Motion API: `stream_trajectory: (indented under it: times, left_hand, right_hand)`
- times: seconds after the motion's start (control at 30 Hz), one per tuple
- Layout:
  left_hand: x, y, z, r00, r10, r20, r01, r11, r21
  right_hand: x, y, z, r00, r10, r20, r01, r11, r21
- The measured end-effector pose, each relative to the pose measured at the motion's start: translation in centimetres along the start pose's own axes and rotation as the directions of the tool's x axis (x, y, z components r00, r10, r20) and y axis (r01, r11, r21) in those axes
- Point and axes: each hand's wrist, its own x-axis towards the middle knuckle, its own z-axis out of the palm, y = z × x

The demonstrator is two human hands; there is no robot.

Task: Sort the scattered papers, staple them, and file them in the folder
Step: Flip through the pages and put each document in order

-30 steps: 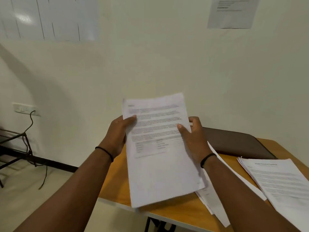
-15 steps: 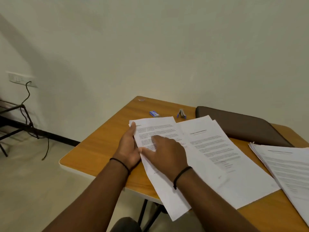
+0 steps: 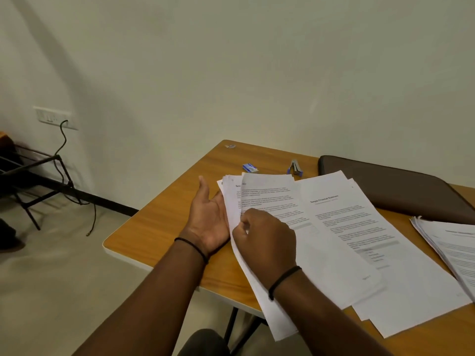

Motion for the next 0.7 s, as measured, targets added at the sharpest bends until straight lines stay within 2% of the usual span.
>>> stream_trajectory:
  times: [0.13, 0.27, 0.33, 0.47, 0.7]
  left_hand:
    - [-0.5, 0.1, 0.5, 1.000, 0.002, 0.000, -0.002, 1.000, 0.021]
    - [-0.6, -0.4, 1.0, 0.997, -0.041, -0.072, 0.046, 0.996, 0.071]
    - [-0.5, -0.5, 1.1, 0.994, -0.048, -0.098, 0.057, 0.994, 0.089]
    - [-1.0, -0.6, 1.5, 0.996, -0.031, -0.086, 0.041, 0.991, 0.127]
    - [-0.8, -0.5, 1.3, 0.991, -0.096, -0.095, 0.105, 0.990, 0.098]
  right_hand:
    - [0.1, 0.7, -0.2, 0.991, 0.136, -0.020, -0.129, 0.971, 0.202]
    - [0.0, 1.6, -0.1, 0.987, 0.151, -0.056, -0.131, 0.953, 0.274]
    - [0.1, 1.4, 0.0, 0.990, 0.113, -0.084, -0.085, 0.955, 0.285]
    - [0.2, 0.8, 0.5, 0.995, 0.091, -0.043, -0.076, 0.960, 0.268]
    - [0.2, 1.3, 1.0, 0.988, 0.060, -0.141, -0.030, 0.978, 0.207]
